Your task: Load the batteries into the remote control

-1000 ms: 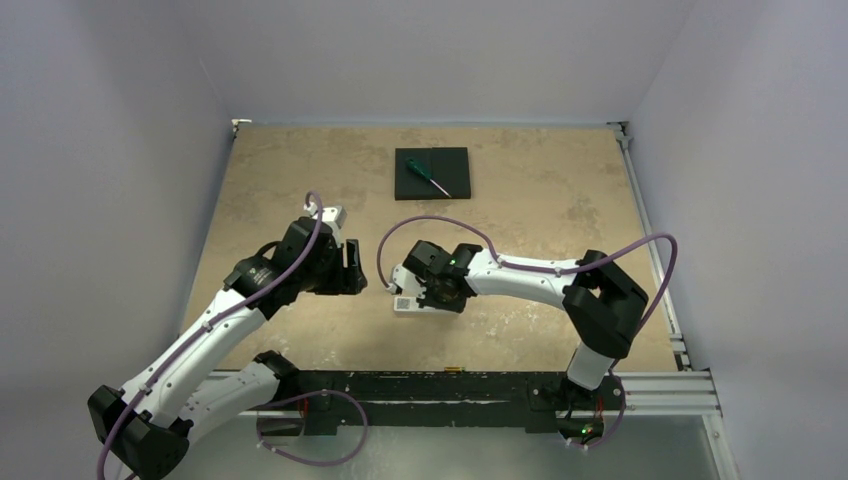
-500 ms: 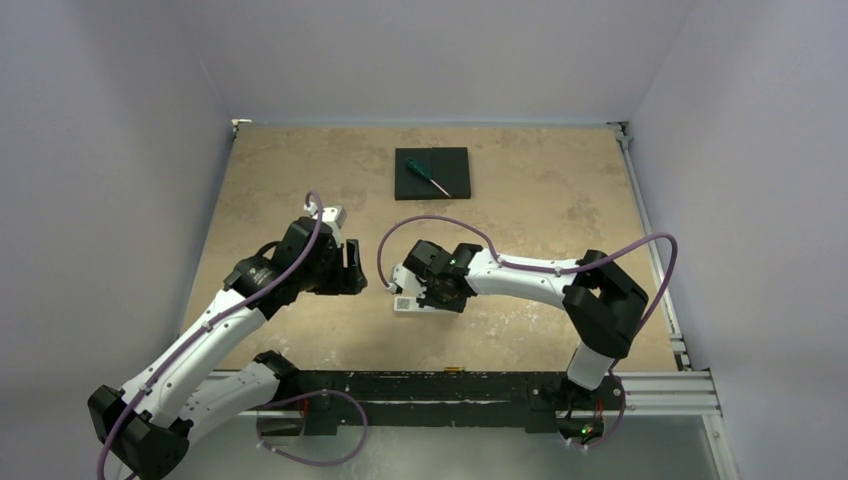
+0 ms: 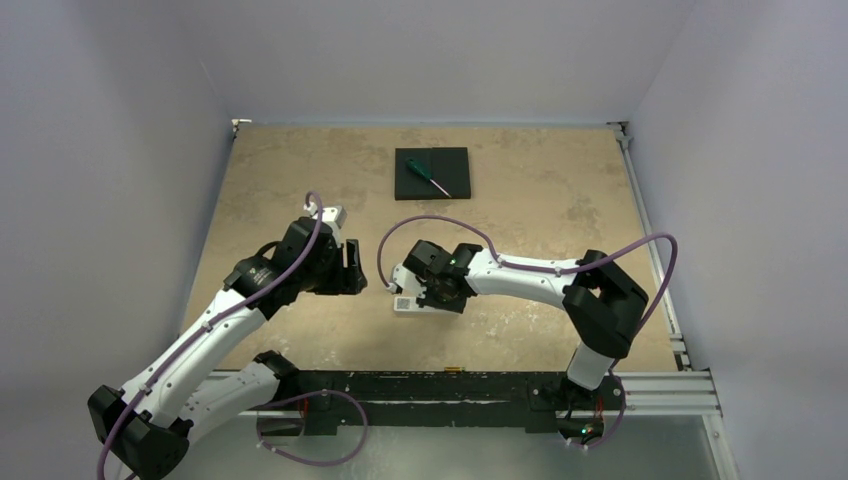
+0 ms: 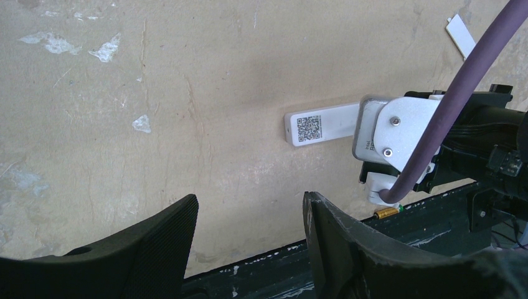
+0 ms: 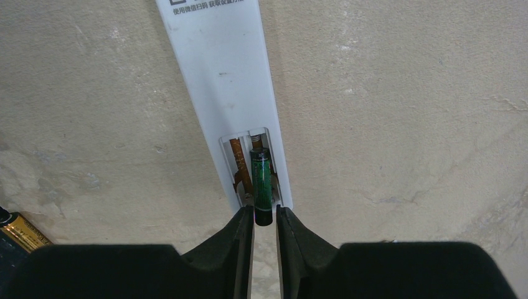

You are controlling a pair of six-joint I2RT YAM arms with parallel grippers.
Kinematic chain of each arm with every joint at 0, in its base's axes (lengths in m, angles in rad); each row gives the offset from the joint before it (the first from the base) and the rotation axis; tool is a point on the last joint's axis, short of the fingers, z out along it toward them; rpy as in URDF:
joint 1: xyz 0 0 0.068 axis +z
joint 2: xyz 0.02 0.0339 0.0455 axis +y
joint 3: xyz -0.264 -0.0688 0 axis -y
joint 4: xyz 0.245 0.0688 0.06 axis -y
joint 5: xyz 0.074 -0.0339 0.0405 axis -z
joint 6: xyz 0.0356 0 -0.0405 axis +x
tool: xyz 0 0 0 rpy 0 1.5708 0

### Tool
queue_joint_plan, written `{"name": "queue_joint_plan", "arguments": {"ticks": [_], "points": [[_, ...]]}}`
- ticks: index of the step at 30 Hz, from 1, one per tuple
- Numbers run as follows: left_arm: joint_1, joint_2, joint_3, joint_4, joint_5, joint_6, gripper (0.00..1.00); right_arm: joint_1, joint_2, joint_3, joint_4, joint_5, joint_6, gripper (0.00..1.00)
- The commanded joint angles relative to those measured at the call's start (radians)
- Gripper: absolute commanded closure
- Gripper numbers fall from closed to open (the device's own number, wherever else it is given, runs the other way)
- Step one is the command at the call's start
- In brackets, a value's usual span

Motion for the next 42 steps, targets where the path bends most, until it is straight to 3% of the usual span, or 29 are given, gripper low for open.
{"name": "queue_joint_plan", "arguments": {"ticks": [1,9,26,42], "points": [[0.003,-0.013,-0.001,0.024,0.004,0.012,0.38,-0.005,0.005,0.034,0.012,0.018,0.015,0.73],[0.003,-0.016,-0.002,0.024,0.004,0.006,0.38,-0.007,0.003,0.037,0.024,0.028,0.035,0.72],[0.003,-0.011,-0.014,0.041,0.015,-0.026,0.38,-0.013,-0.197,-0.023,0.070,-0.046,0.140,0.69],[0.003,-0.025,-0.124,0.188,0.174,-0.120,0.37,-0.031,-0.432,-0.198,0.237,-0.023,0.624,0.68]]}}
